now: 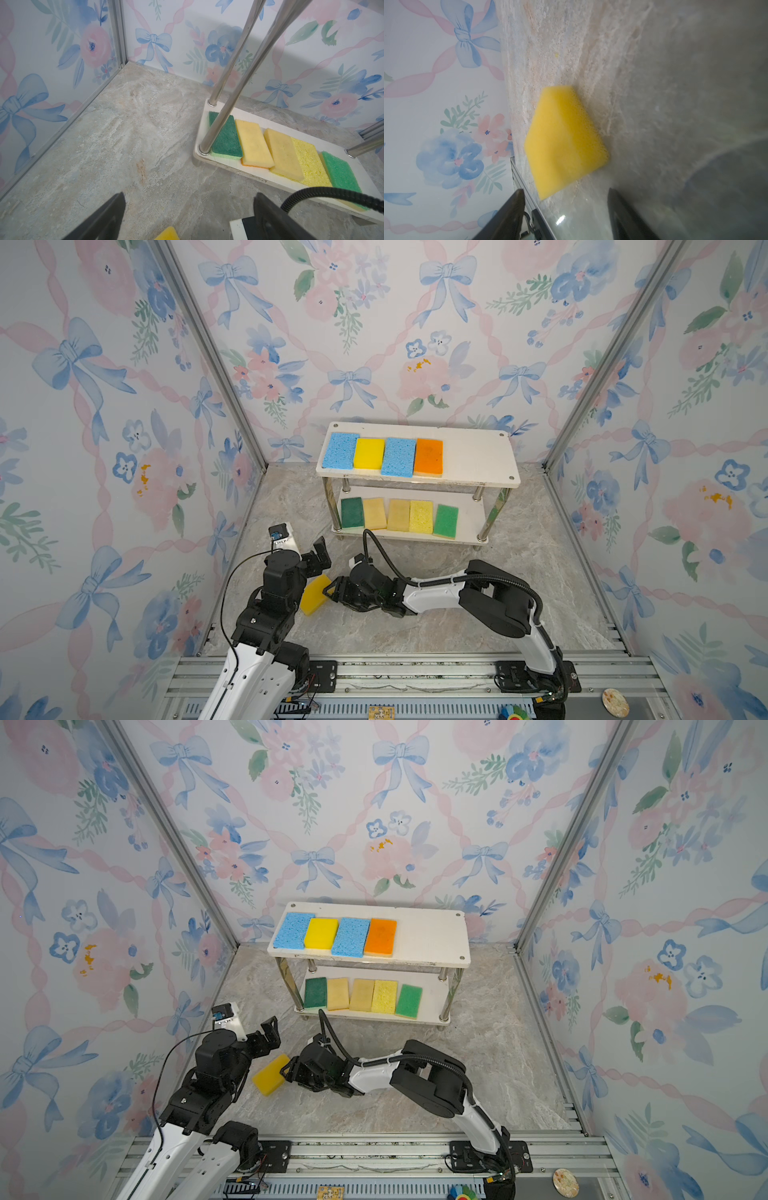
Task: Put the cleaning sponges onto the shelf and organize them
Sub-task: 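Grasp the yellow sponge on the table with the right gripper and lift it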
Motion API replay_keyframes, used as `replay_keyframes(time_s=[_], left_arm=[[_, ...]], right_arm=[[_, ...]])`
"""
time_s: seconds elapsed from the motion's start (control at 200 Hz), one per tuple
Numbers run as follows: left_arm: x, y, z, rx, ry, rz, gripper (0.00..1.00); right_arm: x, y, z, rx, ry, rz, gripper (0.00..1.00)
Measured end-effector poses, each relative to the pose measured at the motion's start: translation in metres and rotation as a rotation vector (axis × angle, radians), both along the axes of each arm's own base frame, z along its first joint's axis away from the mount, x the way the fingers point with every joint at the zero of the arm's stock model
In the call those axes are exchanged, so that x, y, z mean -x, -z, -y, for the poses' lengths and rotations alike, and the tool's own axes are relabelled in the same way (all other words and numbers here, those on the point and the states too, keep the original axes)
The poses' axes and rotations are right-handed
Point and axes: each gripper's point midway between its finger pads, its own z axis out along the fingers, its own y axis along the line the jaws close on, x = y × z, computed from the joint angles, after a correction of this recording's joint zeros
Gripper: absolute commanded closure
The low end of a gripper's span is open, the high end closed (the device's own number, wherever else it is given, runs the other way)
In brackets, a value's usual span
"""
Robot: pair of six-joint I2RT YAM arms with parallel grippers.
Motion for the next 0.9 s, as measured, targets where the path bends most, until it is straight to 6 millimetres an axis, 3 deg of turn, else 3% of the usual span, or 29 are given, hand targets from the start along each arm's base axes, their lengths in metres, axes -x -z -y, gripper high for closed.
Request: replay_keyframes(time_s=[0.215,0.365,0.67,0.9], left_arm=[[0.001,-0.001,0.0,0.001,0.0,0.004,0.02],[0.001,-0.001,0.0,0.002,0.001,0.004,0.02],[0.001,-0.001,0.001,0.004,0.008,0.003,0.02],[0.001,-0.001,0.002,0.006,0.012,0.003,0.02]], right_arm=[[-0.008,0.008,-0.009,0.048,0.054,-0.06,0.44],[-0.011,0.014,-0.004,0.107,0.081,-0.071,0.61],[-0.016,0.017,0.002,0.173,0.092,-0.035,0.87],[-0.019,0.013,0.013,0.222,0.088,0.014,0.95]])
